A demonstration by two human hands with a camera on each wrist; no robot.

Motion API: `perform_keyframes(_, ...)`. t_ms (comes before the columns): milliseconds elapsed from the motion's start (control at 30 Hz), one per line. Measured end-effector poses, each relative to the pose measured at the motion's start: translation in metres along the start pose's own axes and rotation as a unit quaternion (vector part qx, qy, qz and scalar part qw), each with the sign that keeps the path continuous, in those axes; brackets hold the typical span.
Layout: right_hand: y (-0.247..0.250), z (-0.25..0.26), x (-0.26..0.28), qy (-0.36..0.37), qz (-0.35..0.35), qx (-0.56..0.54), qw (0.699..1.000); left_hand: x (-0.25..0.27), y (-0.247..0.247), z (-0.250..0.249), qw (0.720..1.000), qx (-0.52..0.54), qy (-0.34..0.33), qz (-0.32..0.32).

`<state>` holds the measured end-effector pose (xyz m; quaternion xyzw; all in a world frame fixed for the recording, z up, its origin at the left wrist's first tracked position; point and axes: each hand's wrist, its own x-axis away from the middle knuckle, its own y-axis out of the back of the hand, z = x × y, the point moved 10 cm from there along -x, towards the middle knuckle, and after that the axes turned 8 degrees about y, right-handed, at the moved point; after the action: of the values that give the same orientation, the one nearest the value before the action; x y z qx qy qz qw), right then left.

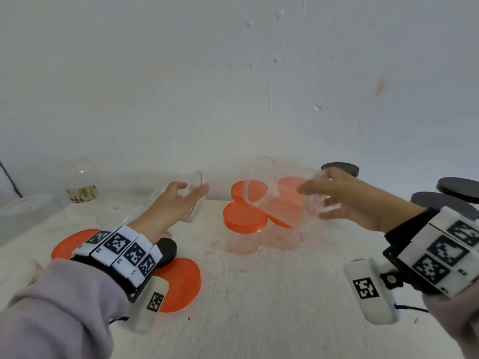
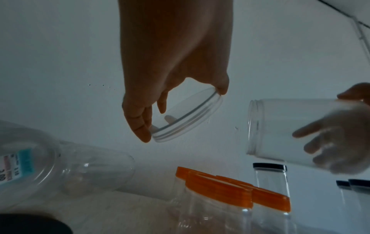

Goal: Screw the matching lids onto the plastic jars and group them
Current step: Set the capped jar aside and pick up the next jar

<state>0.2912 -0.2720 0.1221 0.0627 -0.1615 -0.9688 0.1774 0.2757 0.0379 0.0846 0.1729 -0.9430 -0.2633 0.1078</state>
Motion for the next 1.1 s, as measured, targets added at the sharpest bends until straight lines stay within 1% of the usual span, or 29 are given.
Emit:
perform_keyframes(67,-0.017,-0.011,0.007,-0.018,0.045,-0.043,0.998,0.008,0.0,0.002,1.0,0.024,0.003,0.01)
perform_keyframes(133,-0.031,-0.019,0.013,-0.029,0.074,-0.076,0.994,0.015,-0.003,0.002,0.998,0.05,0.005,0.03)
perform_keyframes(333,-0.058,-0.044,0.026,-0.065,0.088,-0.123,0.986,0.03,-0.012,-0.001,0.997,0.046,-0.019,0.064)
perform_keyframes(400,-0.064,-0.053,0.03,-0.083,0.1,-0.133,0.983,0.034,-0.017,-0.004,0.996,0.035,-0.029,0.081)
perform_keyframes(500,-0.076,-0.062,0.035,-0.106,0.129,-0.144,0.975,0.04,-0.02,-0.005,0.995,0.017,-0.031,0.09)
perform_keyframes(567,-0.085,-0.067,0.039,-0.115,0.163,-0.126,0.972,0.044,-0.022,-0.007,0.995,0.009,-0.031,0.09)
perform_keyframes(633,-0.091,-0.073,0.039,-0.112,0.182,-0.088,0.973,0.047,-0.023,-0.008,0.995,0.005,-0.029,0.092)
perform_keyframes(733,-0.097,-0.08,0.036,-0.103,0.18,-0.038,0.977,0.052,-0.027,-0.009,0.994,0.008,-0.037,0.103)
perform_keyframes(867,-0.101,-0.089,0.027,-0.07,0.167,0.071,0.981,0.055,-0.031,-0.007,0.994,0.001,-0.039,0.102)
perform_keyframes(967,-0.106,-0.096,0.023,-0.058,0.174,0.102,0.978,0.059,-0.036,-0.007,0.993,0.008,-0.038,0.11)
perform_keyframes(1100,-0.111,-0.103,0.019,-0.048,0.198,0.129,0.971,0.07,-0.047,-0.013,0.991,-0.02,-0.061,0.118)
